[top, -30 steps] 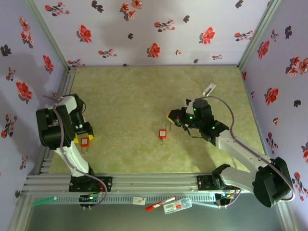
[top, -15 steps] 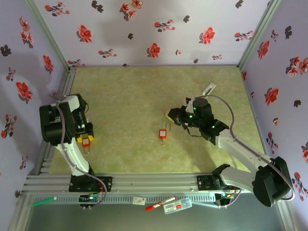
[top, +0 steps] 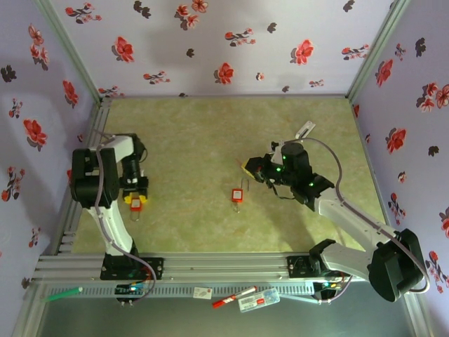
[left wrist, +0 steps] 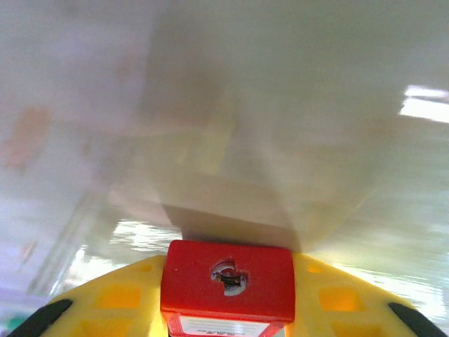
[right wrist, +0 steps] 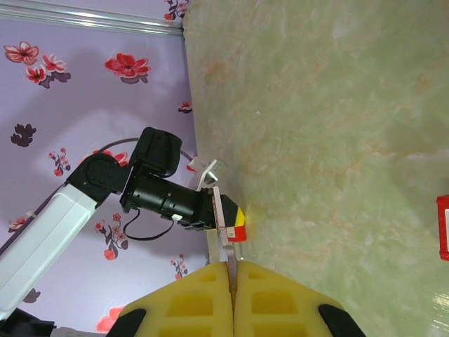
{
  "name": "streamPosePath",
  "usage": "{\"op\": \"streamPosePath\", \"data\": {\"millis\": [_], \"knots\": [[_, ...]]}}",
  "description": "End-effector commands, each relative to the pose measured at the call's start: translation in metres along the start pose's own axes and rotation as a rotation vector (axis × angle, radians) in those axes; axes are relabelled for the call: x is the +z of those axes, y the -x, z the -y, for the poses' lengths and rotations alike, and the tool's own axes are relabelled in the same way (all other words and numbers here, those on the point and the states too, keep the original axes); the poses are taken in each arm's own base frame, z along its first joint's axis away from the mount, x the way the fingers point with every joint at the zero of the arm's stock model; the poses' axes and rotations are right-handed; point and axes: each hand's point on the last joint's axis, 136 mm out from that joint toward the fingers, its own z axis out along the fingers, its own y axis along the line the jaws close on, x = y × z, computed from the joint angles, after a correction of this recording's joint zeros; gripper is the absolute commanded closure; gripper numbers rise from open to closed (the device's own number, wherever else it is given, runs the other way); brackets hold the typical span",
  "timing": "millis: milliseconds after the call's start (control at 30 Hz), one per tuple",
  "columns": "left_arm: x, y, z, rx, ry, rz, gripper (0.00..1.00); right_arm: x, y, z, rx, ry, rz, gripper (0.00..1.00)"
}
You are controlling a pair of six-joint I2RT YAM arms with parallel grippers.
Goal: Unlock with the key
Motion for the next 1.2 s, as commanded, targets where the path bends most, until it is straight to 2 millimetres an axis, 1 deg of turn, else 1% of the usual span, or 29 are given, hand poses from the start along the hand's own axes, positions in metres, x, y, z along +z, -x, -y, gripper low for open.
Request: {"op": "streamPosePath", "data": {"millis": [0,33,100,200,267,300,433,467,567,633,667,733,933,1000,1100,1167], "knots": [[-0.033,0.026,0.083,0.053,-0.238,0.151,0.74,-0.006,0.008,-0.012,-0.035,0.014,0.030,1.00],[-0.039,0.028,0.095,0.061,-0.245,0.165,0.75,-0.007,0.008,-0.011,-0.033,0.012,0.032,1.00],[-0.051,0.031,0.127,0.070,-0.292,0.179,0.76,-0.009,0.008,-0.010,-0.035,0.008,0.038,1.00],[-0.062,0.034,0.167,0.091,-0.328,0.187,0.77,-0.012,0.009,-0.007,-0.034,0.003,0.049,1.00],[-0.058,0.033,0.182,0.105,-0.307,0.164,0.76,-0.014,0.009,-0.005,-0.032,-0.003,0.055,1.00],[-0.053,0.033,0.186,0.102,-0.292,0.142,0.75,-0.016,0.009,-0.005,-0.032,-0.005,0.060,1.00],[-0.042,0.034,0.189,0.104,-0.235,0.111,0.68,-0.021,0.008,-0.003,-0.036,-0.010,0.069,1.00],[-0.042,0.035,0.190,0.108,-0.233,0.116,0.64,-0.023,0.008,-0.002,-0.036,-0.013,0.073,1.00],[-0.042,0.034,0.192,0.117,-0.218,0.121,0.45,-0.027,0.009,-0.002,-0.040,-0.014,0.086,1.00],[-0.047,0.032,0.193,0.117,-0.226,0.139,0.35,-0.029,0.009,-0.002,-0.038,-0.016,0.091,1.00],[-0.051,0.030,0.193,0.118,-0.231,0.152,0.30,-0.030,0.009,-0.002,-0.038,-0.014,0.093,1.00],[-0.058,0.027,0.191,0.119,-0.233,0.191,0.25,-0.031,0.009,-0.005,-0.039,-0.010,0.093,1.00],[-0.064,0.015,0.190,0.134,-0.281,0.315,0.24,-0.032,0.010,-0.006,-0.043,-0.012,0.094,1.00],[-0.068,0.017,0.193,0.154,-0.292,0.388,0.26,-0.032,0.010,-0.007,-0.044,-0.013,0.091,1.00],[-0.065,0.019,0.186,0.157,-0.274,0.449,0.27,-0.031,0.009,-0.006,-0.043,-0.015,0.088,1.00],[-0.064,0.022,0.187,0.177,-0.270,0.486,0.29,-0.031,0.009,-0.005,-0.043,-0.016,0.085,1.00]]}}
